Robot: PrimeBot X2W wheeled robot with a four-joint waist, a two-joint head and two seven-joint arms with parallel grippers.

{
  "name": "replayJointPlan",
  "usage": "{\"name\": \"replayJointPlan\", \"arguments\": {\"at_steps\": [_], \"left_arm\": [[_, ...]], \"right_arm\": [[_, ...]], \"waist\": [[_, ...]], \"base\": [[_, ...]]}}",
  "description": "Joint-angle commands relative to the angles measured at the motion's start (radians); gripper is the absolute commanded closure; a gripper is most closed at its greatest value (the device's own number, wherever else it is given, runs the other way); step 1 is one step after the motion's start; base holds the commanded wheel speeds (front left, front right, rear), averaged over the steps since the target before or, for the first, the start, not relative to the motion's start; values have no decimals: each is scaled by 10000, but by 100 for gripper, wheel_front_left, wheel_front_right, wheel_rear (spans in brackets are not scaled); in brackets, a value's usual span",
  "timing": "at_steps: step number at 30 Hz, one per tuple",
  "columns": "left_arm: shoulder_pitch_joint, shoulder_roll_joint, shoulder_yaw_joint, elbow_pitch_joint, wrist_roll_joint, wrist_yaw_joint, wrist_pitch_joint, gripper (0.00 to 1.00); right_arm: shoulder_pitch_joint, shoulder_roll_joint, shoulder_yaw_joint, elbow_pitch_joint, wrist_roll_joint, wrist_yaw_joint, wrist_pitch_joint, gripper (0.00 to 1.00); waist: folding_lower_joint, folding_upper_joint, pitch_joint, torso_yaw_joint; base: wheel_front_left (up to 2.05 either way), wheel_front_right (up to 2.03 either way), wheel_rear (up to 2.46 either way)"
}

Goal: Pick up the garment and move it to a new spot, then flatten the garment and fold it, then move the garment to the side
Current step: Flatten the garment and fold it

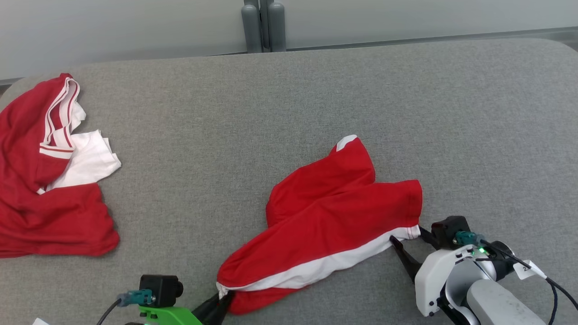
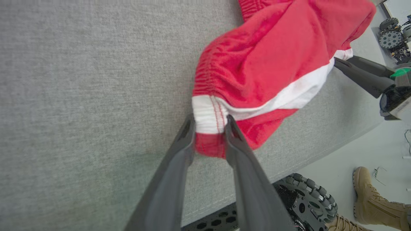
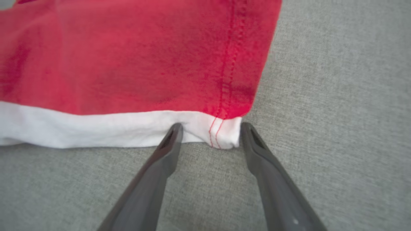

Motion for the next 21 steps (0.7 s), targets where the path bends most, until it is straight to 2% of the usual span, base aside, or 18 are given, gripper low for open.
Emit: {"name": "replayJointPlan", "arguments": {"at_steps": [1, 2, 4, 9, 13, 17, 21], "left_arm": [[-156, 18, -16, 80, -65, -7, -53, 100], [-187, 19, -64, 130, -90, -10, -79, 100], [-257, -5, -82, 174, -188, -14, -179, 100], [-171, 133, -65, 118, -372, -19, -337, 100], [98, 283, -21, -655, -763, -23, -494, 100], [283, 529, -19, -2305, -1385, -25, -625, 100], [279, 1051, 15, -4232, -1794, -25, -634, 100]], "right_arm": [[-109, -11, 143, 107, 14, -1, -54, 53], [-168, -14, 238, 116, 43, -1, -131, 64], [-270, -24, 391, 165, 159, -2, -248, 100], [-365, -216, 750, -51, 840, -2, -498, 100], [-111, -724, 608, -975, 1722, -5, -640, 100], [414, -1472, 117, -2743, 2806, -5, -413, 100], [1277, -2452, -747, -5531, 4363, -4, 98, 100]], "waist": [[0, 0, -3, -4], [0, 0, -11, -13], [0, 0, -41, -35], [0, 0, -225, -86], [0, 0, -319, -161], [0, 0, -408, -228], [0, 0, -480, -319]], "base": [[0, 0, 0], [0, 0, 0], [0, 0, 0], [0, 0, 0], [0, 0, 0], [0, 0, 0], [0, 0, 0]]}}
